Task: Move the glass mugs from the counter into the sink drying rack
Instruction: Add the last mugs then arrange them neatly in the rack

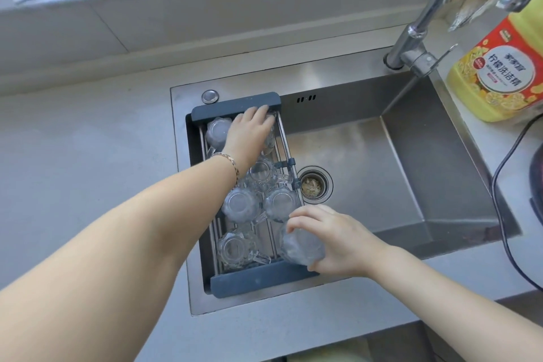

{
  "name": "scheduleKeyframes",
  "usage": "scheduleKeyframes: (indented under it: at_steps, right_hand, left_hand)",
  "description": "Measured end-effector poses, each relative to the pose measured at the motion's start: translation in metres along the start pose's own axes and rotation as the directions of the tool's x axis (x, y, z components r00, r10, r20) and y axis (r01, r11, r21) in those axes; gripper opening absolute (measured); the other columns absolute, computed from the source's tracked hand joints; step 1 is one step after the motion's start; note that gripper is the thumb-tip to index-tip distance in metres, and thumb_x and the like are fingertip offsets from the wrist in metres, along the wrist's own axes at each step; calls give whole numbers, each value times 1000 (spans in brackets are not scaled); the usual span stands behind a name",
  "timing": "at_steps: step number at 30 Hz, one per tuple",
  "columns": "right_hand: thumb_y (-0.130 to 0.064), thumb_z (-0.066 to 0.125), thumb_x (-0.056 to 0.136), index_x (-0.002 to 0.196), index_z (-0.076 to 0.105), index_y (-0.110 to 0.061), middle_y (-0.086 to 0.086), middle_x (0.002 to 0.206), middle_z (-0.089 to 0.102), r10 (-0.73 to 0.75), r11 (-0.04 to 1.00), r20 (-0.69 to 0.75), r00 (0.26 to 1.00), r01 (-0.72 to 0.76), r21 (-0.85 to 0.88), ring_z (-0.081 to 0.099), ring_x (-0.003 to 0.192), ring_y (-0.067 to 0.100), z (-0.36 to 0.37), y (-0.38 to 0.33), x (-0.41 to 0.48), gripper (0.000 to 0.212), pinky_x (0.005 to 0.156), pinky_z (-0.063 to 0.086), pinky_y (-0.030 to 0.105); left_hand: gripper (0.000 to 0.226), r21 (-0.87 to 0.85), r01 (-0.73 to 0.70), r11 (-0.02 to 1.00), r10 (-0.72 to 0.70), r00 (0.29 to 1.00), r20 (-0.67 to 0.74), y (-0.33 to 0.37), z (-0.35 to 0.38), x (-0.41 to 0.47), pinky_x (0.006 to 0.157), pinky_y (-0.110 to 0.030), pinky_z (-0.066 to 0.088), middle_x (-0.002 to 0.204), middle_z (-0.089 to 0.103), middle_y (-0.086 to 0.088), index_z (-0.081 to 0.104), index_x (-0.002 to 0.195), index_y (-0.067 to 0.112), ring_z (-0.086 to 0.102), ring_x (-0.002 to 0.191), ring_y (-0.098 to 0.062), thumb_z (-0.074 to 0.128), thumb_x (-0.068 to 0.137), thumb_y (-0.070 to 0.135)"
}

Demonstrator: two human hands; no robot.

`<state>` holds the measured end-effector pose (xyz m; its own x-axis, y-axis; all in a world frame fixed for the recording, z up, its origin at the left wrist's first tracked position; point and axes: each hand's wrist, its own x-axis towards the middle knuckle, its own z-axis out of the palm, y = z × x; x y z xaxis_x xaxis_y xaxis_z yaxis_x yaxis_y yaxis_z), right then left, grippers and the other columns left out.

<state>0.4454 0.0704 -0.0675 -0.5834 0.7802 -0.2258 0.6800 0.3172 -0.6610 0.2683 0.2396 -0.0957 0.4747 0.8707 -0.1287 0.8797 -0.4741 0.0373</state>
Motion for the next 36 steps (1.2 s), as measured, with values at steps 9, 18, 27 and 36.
scheduleKeyframes:
  at_steps: [9,18,27,36]
  right_hand:
    - [-16,76,56,110,46,-33,-7,121,53,0,1000,3,1000,0,-25,50,108,20,0,-5,3,64,78,46,29]
    - [-15,77,57,108,40,-37,-5,122,55,4,999,-77,997,-8,-52,51,109,22,8,-10,1,67,74,47,27]
    - [-16,77,59,105,35,-41,-7,125,51,87,992,-66,994,-93,-91,47,114,21,16,-9,6,67,74,51,36]
    - [-21,75,68,126,46,-23,3,140,39,125,961,81,989,-101,-257,41,121,26,37,-14,31,65,91,43,37]
  left_hand:
    - [72,36,-288,957,231,832,504,2,-9,-29,87,-37,46,139,43,-1,35,140,32,45,121,-25,69,77,38]
    - [56,15,-160,987,146,930,338,9,-1,-34,88,-40,50,137,45,-6,44,135,20,44,118,-31,66,84,17]
    - [55,-316,-239,918,313,927,206,30,14,-88,100,-44,43,142,42,-9,46,135,19,40,124,-31,63,84,30]
    - [55,-281,-201,938,275,928,253,23,11,-89,110,-37,35,153,32,-2,39,141,23,34,135,-25,56,90,12]
